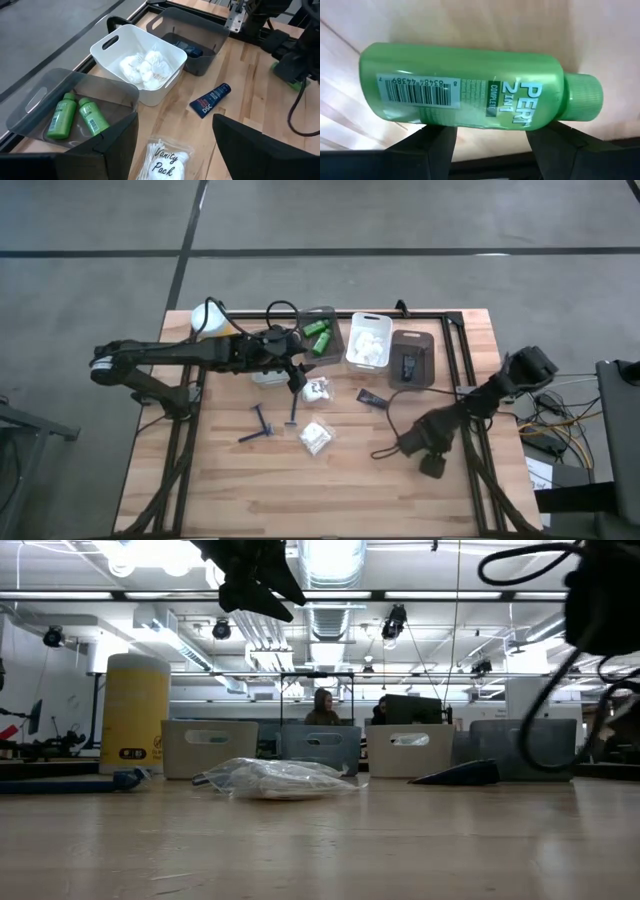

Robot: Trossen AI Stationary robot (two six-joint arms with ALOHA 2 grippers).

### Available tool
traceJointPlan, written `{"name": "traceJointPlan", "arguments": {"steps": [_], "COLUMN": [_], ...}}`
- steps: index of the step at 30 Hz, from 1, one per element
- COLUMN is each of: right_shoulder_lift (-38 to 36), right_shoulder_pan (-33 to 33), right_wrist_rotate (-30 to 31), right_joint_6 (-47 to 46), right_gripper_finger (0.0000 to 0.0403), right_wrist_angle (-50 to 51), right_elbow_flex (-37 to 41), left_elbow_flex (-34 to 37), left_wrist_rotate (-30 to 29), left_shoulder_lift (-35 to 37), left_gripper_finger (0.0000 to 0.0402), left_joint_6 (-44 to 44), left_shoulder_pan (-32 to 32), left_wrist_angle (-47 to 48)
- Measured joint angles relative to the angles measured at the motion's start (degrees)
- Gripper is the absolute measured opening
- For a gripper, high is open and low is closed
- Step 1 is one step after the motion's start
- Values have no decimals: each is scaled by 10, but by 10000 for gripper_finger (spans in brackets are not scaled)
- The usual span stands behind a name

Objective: Pick & Place Travel size toiletries
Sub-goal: Put the green shampoo into the left black bin

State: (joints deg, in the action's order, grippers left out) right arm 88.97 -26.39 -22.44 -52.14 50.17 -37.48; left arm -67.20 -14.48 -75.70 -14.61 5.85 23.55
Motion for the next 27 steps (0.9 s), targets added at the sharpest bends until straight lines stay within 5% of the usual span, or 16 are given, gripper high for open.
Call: {"name": "traceJointPlan", "arguments": {"steps": [16,27], "right_shoulder_lift": [80,208], "right_shoulder_pan": [124,168], "right_wrist_rotate": [136,159], "right_joint_6": [158,302], "right_gripper_finger": [220,221], "right_wrist_angle": [-8,16], "right_elbow_flex": [-130,-287], "left_elbow_flex": [0,0], "left_wrist_rotate": [1,4], "left_shoulder_lift": [0,0], "left_gripper_finger": [261,261], "left_joint_6": [10,20], "left_shoulder_pan": [0,0], "left_wrist_angle": [0,0]}}
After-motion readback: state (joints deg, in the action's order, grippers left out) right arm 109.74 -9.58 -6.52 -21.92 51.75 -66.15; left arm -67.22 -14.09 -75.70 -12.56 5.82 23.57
